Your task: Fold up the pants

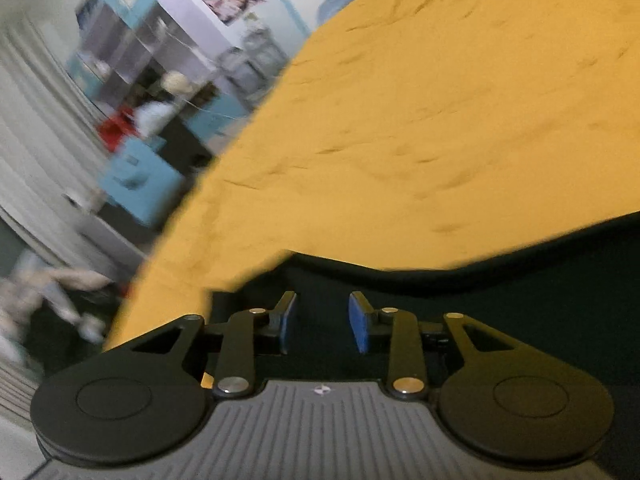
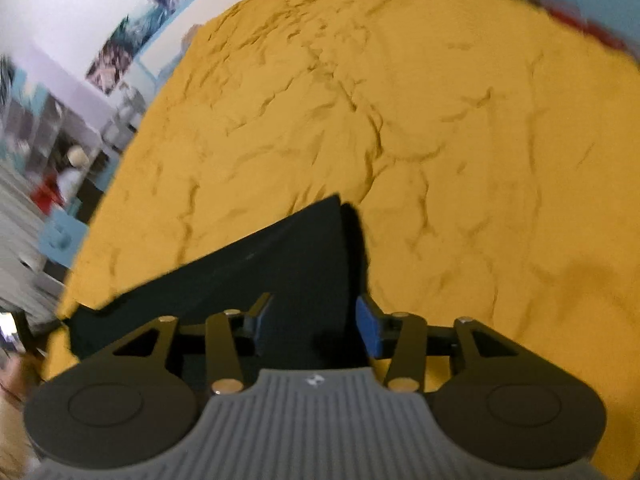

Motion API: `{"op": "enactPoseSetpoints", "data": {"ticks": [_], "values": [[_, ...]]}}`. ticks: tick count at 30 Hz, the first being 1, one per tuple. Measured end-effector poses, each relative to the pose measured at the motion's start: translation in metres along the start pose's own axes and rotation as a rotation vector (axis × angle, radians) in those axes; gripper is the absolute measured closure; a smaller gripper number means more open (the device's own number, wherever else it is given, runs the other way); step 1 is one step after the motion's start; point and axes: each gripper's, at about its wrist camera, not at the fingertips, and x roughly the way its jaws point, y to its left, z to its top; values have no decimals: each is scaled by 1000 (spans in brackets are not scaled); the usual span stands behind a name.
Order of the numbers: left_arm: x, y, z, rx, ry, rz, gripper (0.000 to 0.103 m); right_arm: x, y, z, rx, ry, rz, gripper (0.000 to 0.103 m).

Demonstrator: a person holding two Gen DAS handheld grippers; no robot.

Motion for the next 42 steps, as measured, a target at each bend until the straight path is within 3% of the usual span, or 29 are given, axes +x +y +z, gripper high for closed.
{"op": "enactPoseSetpoints", "data": {"ticks": [4,12,14,17,20,24,27,29,30,33,35,39,41,42], "values": [[-45,-27,-22,-86,22,-221,81,16,-14,4,63,71,61,61],[-103,-98,-51,-94,-6,-451,84,48,-41,4,184,151,206,64],[-109,-114,-54,-98,-4,-488,85,55,-53,3,246,148,235,72],[-111,-133,-58,-95,16,-516,86,58,-64,-1,327,133,325,97],[-115,-149,-60,-56,24,-516,89,39,-55,3,251,75,326,103],[-107,-164,-66,3,72,-497,95,32,-34,8,74,72,200,103],[-103,-166,-71,0,80,-490,95,47,-37,5,56,113,146,103],[-109,-162,-72,-6,66,-488,95,43,-35,4,49,91,138,101],[-118,-163,-74,-11,54,-497,95,32,-28,3,17,60,115,96],[-138,-160,-75,-27,9,-557,95,2,2,-8,-143,-24,8,94],[-151,-164,-76,-42,-29,-600,95,-10,27,-17,-249,-50,-13,92],[-168,-186,-76,-16,-83,-666,96,0,79,-49,-483,-77,-77,92],[-169,-202,-83,32,-72,-670,96,18,92,-68,-593,-69,-141,83],[-167,-209,-89,45,-53,-668,97,27,94,-78,-638,-57,-190,69]]}}
